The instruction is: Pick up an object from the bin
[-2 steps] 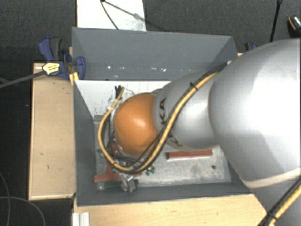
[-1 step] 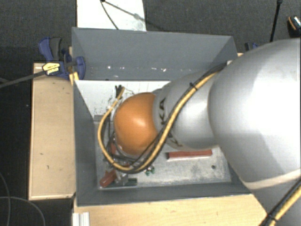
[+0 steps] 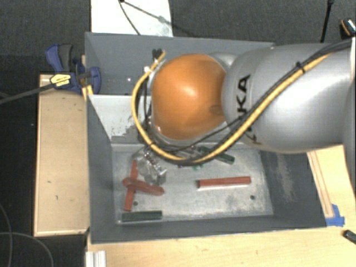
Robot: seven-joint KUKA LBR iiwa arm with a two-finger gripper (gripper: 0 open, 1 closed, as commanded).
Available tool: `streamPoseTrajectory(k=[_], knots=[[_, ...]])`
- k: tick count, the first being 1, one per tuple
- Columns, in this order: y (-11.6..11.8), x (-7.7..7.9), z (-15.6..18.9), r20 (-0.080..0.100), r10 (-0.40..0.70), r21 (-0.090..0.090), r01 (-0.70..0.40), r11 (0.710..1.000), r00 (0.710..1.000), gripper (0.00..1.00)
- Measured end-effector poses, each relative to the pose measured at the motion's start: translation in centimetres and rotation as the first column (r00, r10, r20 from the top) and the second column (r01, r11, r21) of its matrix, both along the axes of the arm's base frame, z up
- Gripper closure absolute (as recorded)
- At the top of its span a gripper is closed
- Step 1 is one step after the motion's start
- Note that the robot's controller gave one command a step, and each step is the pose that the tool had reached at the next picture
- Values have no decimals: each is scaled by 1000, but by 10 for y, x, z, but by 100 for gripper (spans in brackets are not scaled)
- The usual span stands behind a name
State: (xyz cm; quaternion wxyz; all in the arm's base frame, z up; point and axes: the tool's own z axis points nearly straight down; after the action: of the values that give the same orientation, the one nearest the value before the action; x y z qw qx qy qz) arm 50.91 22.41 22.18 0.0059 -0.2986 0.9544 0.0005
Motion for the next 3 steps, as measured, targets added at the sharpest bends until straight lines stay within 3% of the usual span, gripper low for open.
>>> streamPoseTrajectory(k=[1, 2, 3], knots=[[0, -2, -5, -9, -3, -3, 3, 1000, 1000, 0], [-41, 38, -155, -14, 93, -5, -93, 996, 996, 0], [-39, 39, -151, -9, 89, -2, -89, 996, 996, 100]])
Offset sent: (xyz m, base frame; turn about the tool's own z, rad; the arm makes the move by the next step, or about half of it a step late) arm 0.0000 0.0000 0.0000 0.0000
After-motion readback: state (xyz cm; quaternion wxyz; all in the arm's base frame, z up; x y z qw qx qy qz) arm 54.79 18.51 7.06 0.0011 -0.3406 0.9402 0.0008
